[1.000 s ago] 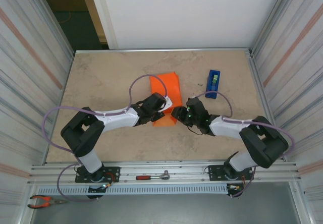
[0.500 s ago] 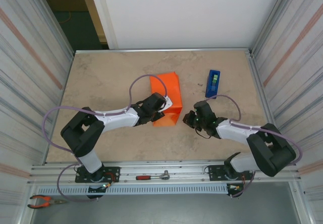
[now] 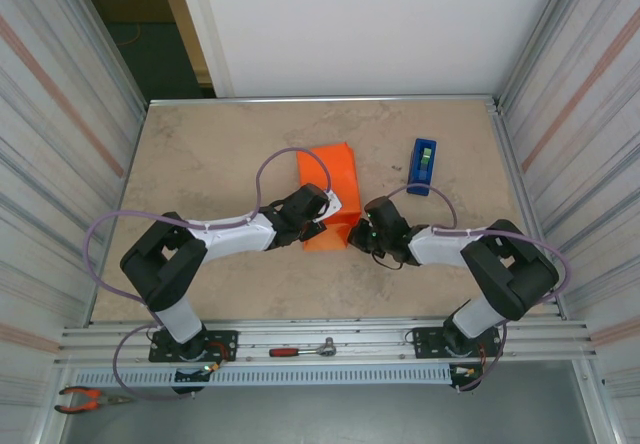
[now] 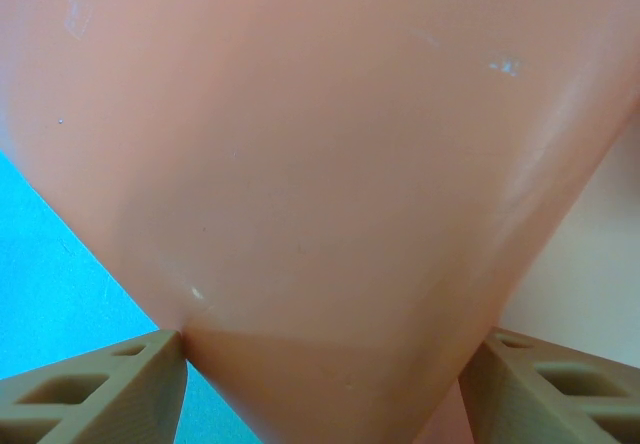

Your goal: Wrap the gift box in paper

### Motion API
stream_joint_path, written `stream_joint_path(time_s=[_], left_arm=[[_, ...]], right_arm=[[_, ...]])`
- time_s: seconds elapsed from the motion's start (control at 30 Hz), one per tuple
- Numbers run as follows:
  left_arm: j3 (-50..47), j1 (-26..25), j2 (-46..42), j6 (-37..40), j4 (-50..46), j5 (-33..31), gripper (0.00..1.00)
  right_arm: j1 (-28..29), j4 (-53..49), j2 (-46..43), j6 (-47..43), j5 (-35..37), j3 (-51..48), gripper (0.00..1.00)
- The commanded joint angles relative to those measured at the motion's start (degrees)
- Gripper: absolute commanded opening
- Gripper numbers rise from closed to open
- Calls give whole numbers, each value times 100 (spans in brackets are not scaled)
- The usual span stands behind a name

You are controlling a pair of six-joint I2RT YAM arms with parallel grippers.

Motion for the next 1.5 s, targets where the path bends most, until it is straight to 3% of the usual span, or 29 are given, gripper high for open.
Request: stream_joint_path(time_s=[0.0, 0.43, 0.6, 1.03, 1.47], left_arm=[[0, -92, 191, 35, -246, 257, 70], [-8, -106, 184, 30, -246, 256, 70], [-16, -108, 184, 22, -239, 261, 70], [-9, -118, 184, 20, -246, 256, 70], [-9, -128, 199, 29, -244, 269, 70]], right_arm=[[46, 47, 108, -109, 27, 197, 0], [190, 187, 759, -45, -126, 459, 0], [185, 93, 441, -45, -120, 335, 0], [-1024, -640, -779, -460, -292, -272, 0], [-553, -521, 66, -384, -305, 633, 0]])
